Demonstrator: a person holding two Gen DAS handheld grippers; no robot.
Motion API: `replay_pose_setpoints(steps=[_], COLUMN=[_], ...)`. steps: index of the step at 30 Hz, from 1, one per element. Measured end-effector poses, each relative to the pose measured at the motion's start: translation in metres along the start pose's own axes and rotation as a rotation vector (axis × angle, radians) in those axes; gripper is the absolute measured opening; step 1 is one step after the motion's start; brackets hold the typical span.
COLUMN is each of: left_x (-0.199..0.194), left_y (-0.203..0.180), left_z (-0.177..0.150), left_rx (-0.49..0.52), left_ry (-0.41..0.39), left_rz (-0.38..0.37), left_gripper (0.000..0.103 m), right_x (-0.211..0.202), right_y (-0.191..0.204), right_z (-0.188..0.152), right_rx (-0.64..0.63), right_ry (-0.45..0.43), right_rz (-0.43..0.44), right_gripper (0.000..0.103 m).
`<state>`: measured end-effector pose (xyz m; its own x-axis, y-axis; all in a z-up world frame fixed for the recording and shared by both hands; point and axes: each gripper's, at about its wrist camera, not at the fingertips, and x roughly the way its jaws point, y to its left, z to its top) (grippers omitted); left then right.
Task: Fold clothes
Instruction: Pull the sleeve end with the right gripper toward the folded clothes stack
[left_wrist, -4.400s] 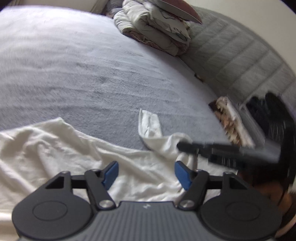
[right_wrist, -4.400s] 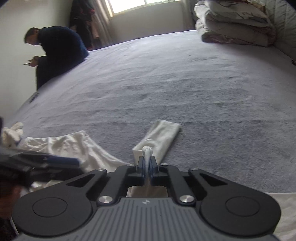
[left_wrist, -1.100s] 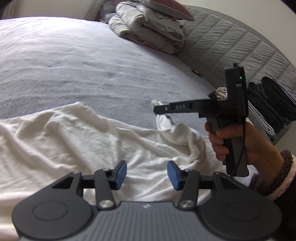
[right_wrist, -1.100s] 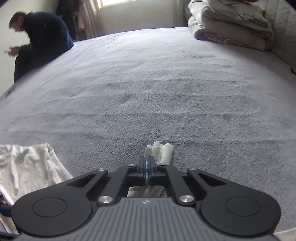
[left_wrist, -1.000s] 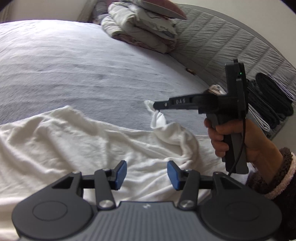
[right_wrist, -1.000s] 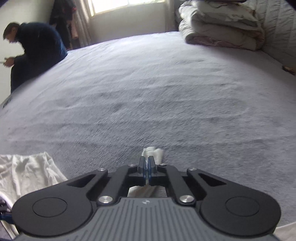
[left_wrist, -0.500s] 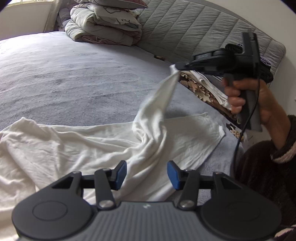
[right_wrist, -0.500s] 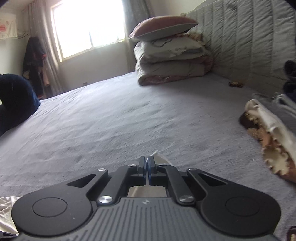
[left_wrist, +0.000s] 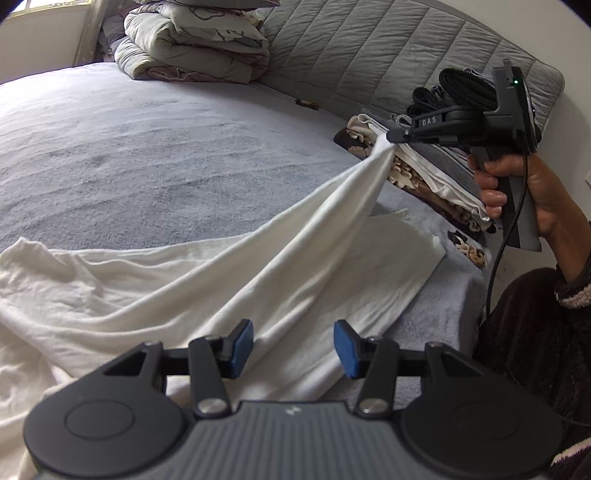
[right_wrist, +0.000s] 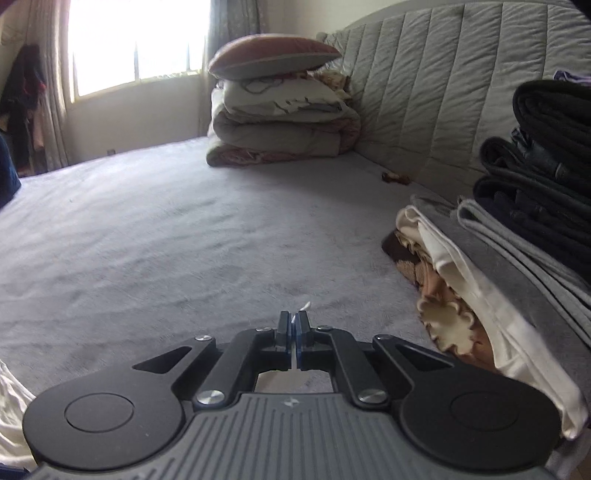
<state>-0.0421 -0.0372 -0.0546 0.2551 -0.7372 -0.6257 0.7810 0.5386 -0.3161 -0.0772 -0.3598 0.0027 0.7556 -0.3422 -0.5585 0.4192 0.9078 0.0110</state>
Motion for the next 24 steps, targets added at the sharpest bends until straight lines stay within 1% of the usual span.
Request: replay_pose_setpoints(steps=[5, 11, 14, 17, 19, 20, 21, 24], left_x=[0.005, 0.005, 0.003, -0.001, -0.005, -0.007, -0.009, -0.016], left_y=[0.001, 0.005, 0.009, 0.012, 0.014, 0.014, 0.014, 0.013], left_z=[0.001, 0.001, 0.0, 0.0, 0.001, 0.001, 0.002, 0.0], left_rx=[0.0, -0.002, -0.009, -0.013, -0.015, -0.013, -0.009, 0.01], left_ry=[0.006, 0.0, -0.006, -0.016, -0.024, -0.026, -0.029, -0.03], left_rz=[0.007, 0.028, 0.035, 0.038, 0.038, 0.037, 0.037, 0.037], left_gripper=[0.049, 0.048, 0.048, 0.048, 0.048, 0.048, 0.048, 0.048], right_x=[0.027, 0.072, 0.088, 0.089, 0.084, 0.082, 0.079, 0.075], right_y=[-0.001, 0.014, 0.017, 0.014, 0.007, 0.002, -0.003, -0.019], right_z=[0.002, 0.015, 0.011, 0.012, 0.014, 0.015, 0.015, 0.01], right_rx=[0.024, 0.073, 0.086, 0.104, 0.113, 0.124, 0.137, 0.176], right_ry=[0.049, 0.054, 0.101, 0.106, 0.099, 0.101, 0.109, 0.148], right_rz=[0.009, 0.083, 0.107, 0.111, 0.115, 0.116, 0.117, 0.113], right_gripper=[0.002, 0.002, 0.005, 0.005, 0.011, 0.013, 0.015, 0.016])
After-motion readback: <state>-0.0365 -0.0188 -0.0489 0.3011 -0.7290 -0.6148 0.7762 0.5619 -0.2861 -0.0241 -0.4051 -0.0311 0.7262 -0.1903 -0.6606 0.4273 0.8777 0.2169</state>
